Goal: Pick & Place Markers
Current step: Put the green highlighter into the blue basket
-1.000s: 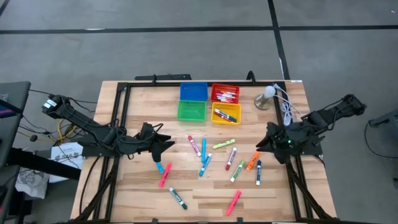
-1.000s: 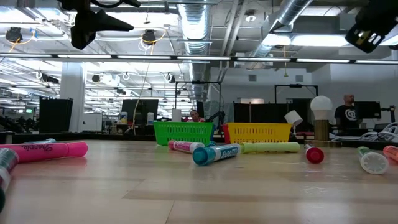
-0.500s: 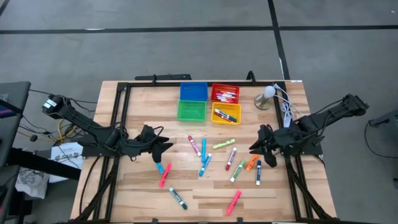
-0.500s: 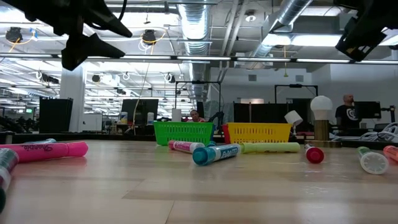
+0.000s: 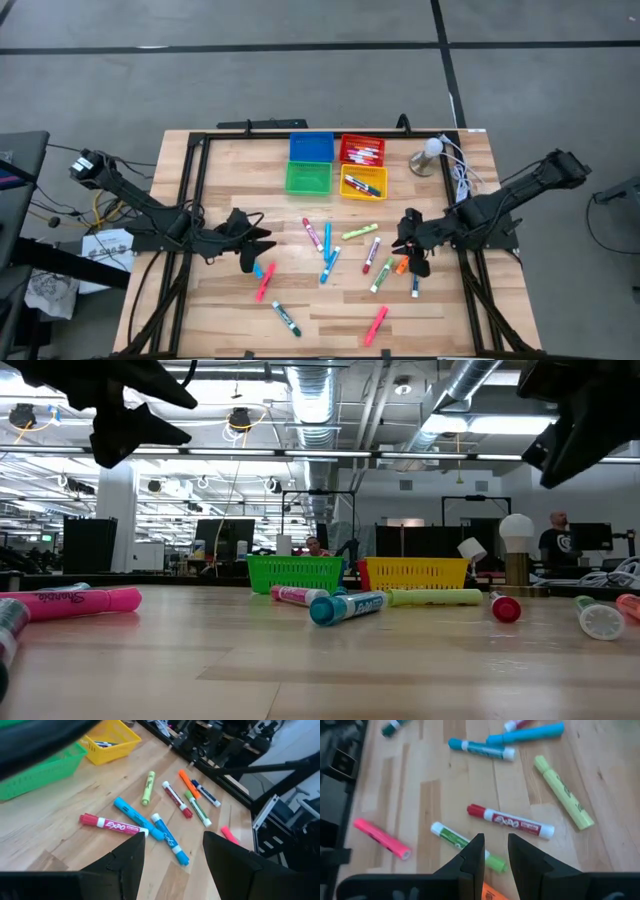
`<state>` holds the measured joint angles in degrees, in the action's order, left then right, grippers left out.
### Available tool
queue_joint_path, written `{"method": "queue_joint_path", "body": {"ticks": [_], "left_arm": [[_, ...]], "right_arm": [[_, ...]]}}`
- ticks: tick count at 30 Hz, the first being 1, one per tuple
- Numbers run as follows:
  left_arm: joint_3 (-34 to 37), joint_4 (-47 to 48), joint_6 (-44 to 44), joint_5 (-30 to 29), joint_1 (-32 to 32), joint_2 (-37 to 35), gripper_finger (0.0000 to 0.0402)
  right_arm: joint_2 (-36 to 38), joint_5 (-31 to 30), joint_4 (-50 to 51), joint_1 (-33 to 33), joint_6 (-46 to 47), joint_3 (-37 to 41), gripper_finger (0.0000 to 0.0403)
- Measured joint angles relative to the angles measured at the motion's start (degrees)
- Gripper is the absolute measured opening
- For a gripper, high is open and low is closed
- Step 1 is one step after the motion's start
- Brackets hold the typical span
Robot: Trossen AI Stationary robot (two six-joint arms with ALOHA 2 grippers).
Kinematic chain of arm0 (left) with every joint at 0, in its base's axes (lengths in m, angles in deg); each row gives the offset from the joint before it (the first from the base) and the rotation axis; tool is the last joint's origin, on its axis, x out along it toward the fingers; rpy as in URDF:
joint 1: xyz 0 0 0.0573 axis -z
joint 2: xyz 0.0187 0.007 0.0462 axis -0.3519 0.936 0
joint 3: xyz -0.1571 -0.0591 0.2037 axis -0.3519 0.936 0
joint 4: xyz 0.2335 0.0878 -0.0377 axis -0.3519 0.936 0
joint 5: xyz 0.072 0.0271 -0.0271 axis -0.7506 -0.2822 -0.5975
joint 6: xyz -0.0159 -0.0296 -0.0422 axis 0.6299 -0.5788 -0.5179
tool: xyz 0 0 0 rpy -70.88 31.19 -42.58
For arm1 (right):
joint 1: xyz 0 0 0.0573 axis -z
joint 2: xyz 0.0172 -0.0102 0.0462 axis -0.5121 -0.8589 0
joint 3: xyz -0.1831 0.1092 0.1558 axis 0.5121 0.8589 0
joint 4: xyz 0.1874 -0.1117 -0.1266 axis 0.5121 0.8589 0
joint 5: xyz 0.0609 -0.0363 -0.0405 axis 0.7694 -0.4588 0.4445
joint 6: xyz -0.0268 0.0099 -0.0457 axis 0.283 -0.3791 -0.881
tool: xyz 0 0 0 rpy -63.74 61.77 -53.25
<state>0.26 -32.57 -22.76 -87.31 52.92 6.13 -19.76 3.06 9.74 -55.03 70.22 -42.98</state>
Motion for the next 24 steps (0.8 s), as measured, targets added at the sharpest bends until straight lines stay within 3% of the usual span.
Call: {"method": "queue_joint_path", "body": {"ticks": [15,24], "left_arm": [[0.0,-0.1,-0.5,-0.1,2.6,0.0,0.0200],[0.0,-0.4,-0.5,-0.1,2.6,0.0,0.0200]], "right_arm": [[-11.9,0.1,0.1,1.6,-5.7,-9.3,0.0081],[-18.5,0.0,1.2,4.7,-10.5,-15.2,0.0138]]}}
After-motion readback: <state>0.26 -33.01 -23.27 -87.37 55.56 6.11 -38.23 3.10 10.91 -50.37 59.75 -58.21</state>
